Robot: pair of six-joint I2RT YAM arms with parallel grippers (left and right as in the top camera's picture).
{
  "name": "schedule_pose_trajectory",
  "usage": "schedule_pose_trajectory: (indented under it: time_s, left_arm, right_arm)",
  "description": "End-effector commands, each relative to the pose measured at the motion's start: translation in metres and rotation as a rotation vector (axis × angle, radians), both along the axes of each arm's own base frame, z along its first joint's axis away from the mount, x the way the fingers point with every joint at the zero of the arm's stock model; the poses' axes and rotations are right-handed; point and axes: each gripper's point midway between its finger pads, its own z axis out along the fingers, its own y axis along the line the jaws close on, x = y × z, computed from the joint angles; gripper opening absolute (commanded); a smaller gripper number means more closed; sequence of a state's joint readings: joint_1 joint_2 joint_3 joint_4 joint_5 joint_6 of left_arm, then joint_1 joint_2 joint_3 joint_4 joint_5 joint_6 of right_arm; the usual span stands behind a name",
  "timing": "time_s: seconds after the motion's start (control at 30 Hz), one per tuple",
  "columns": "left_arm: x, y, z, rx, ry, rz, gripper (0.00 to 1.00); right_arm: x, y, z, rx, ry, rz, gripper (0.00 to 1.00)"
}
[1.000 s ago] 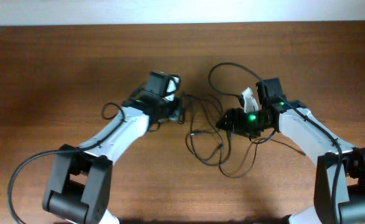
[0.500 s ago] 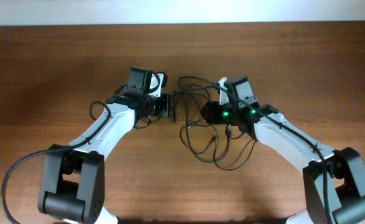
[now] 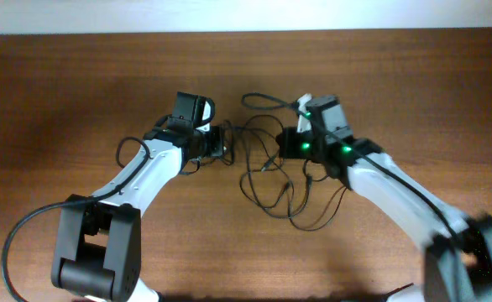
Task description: Untangle cables
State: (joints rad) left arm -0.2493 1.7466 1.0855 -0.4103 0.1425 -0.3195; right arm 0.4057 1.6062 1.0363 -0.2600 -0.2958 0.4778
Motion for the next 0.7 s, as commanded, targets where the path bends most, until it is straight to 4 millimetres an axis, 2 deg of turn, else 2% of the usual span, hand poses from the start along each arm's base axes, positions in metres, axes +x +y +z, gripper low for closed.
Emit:
schedule_pose_trajectory:
  time_s: [0.0,0.03,0.1,0.13,0.17,0.27,0.33,0.47,0.57,0.67]
  left_arm:
    - [0.004,0.018,-0.003,0.068,-0.003,0.099,0.02]
    - [0.004,0.018,-0.003,0.067,-0.002,0.099,0.02]
    - [0.004,0.016,-0.003,0.059,0.0,0.095,0.09]
    - [0.004,0.016,-0.003,0.059,0.0,0.094,0.11]
    - [0.003,0.013,-0.003,0.044,0.005,0.085,0.18]
    - [0.003,0.013,-0.003,0.044,0.006,0.085,0.26]
    - [0.002,0.011,-0.003,0.036,0.006,0.079,0.27]
    - [0.001,0.005,-0.002,0.007,0.011,0.053,0.17]
    - [-0.001,-0.017,0.004,-0.076,-0.007,-0.081,0.12]
    - [-0.001,-0.018,0.005,-0.079,-0.008,-0.083,0.09]
  right_arm:
    - [-0.016,-0.039,0.072,-0.051,-0.13,-0.072,0.04]
    - [-0.027,-0.06,0.081,-0.099,-0.13,-0.127,0.04]
    - [-0.046,-0.086,0.084,-0.17,-0.101,-0.187,0.04]
    - [-0.055,-0.09,0.08,-0.185,-0.067,-0.187,0.04]
    - [-0.07,-0.095,0.06,-0.228,0.028,-0.174,0.04]
    - [-0.082,-0.097,0.039,-0.26,0.123,-0.156,0.04]
    - [-0.089,-0.087,0.023,-0.232,0.198,-0.112,0.04]
    - [-0.088,-0.085,-0.01,-0.269,0.301,-0.1,0.04]
    - [-0.092,-0.08,-0.038,-0.274,0.405,-0.074,0.04]
    - [-0.094,-0.08,-0.056,-0.294,0.458,-0.069,0.04]
